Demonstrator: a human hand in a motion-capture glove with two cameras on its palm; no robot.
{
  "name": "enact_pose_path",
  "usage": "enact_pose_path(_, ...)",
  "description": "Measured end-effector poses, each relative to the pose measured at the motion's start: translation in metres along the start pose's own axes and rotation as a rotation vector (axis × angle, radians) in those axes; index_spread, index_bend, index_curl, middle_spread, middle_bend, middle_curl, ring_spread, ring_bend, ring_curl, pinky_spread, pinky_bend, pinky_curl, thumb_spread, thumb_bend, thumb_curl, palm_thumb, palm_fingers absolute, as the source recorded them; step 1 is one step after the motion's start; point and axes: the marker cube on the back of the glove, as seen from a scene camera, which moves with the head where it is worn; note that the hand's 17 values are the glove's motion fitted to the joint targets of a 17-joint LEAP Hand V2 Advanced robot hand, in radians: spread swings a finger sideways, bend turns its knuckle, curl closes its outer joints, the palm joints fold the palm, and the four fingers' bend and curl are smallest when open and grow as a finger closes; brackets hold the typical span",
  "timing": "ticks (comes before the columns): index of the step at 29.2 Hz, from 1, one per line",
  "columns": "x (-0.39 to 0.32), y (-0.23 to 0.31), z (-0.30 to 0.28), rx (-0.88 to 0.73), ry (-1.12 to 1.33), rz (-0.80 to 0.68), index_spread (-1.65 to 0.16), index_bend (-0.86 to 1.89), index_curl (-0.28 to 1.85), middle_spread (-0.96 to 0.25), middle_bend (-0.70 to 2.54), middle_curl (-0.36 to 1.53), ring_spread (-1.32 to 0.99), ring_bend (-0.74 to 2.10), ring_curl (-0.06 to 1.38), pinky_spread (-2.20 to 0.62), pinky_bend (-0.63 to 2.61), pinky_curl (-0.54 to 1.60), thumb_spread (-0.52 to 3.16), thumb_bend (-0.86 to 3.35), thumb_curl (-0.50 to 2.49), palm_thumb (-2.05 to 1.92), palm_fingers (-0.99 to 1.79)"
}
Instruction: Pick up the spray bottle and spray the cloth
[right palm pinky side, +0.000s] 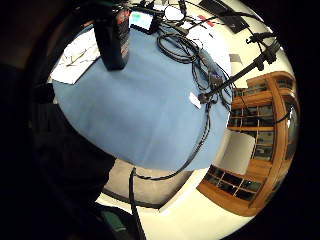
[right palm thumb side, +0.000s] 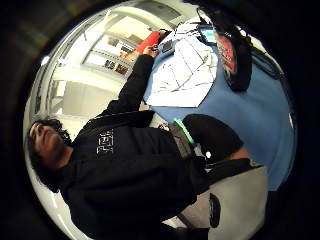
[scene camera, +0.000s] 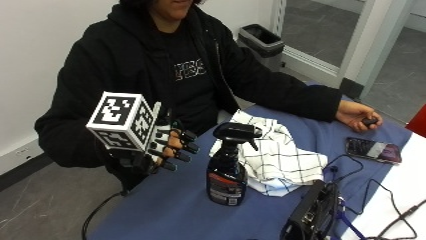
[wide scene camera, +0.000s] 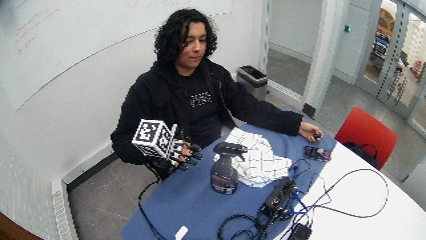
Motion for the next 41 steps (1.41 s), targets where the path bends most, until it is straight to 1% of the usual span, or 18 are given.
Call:
enact_pose_path(6, 0.013, -0.022, -0.002, 0.002, -0.016, 0.027, -0.32, 0.14, 0.20, -0.04, 0.19, 0.24, -0.02, 0.41, 0.23, 0.21, 0.38, 0.27, 1.10, 0.12, 0.21, 0.52, 0.28)
enact_pose_path(10, 0.016, -0.058, 0.002, 0.047, -0.066, 0.062, -0.32, 0.13, 0.21, -0.04, 0.20, 0.26, -0.02, 0.42, 0.24, 0.21, 0.38, 0.28, 1.12, 0.11, 0.23, 0.54, 0.29)
enact_pose_path(15, 0.035, -0.061, -0.014, 0.011, -0.139, 0.022, -0.32, 0.12, 0.21, -0.03, 0.21, 0.27, -0.02, 0.44, 0.26, 0.21, 0.39, 0.29, 1.14, 0.09, 0.24, 0.57, 0.31)
enact_pose_path(19, 0.041, -0.082, -0.019, 0.031, -0.236, 0.002, -0.30, 0.11, 0.20, -0.02, 0.22, 0.29, -0.02, 0.45, 0.27, 0.22, 0.39, 0.30, 1.15, 0.08, 0.25, 0.59, 0.32)
enact_pose_path(24, 0.045, -0.111, -0.021, 0.071, -0.425, -0.020, -0.29, 0.10, 0.20, -0.02, 0.24, 0.30, -0.02, 0.47, 0.28, 0.22, 0.41, 0.31, 1.15, 0.07, 0.26, 0.62, 0.35)
enact_pose_path(31, 0.042, -0.139, -0.013, 0.118, -0.687, -0.042, -0.28, 0.13, 0.21, -0.01, 0.27, 0.33, -0.03, 0.54, 0.31, 0.21, 0.38, 0.31, 1.17, 0.10, 0.31, 0.74, 0.54)
enact_pose_path(35, 0.038, -0.149, -0.009, 0.157, -0.812, -0.045, -0.26, 0.12, 0.21, -0.02, 0.40, 0.37, -0.05, 0.54, 0.31, 0.19, 0.32, 0.30, 1.18, 0.11, 0.33, 0.79, 0.71)
enact_pose_path(40, 0.029, -0.160, -0.009, 0.221, -0.980, -0.025, -0.24, 0.15, 0.24, -0.03, 0.43, 0.40, -0.07, 0.54, 0.33, 0.15, 0.27, 0.30, 1.18, 0.10, 0.35, 0.83, 0.86)
enact_pose_path(41, 0.027, -0.163, -0.009, 0.232, -1.024, -0.013, -0.24, 0.19, 0.26, -0.04, 0.45, 0.41, -0.08, 0.56, 0.34, 0.12, 0.25, 0.29, 1.17, 0.11, 0.36, 0.85, 0.96)
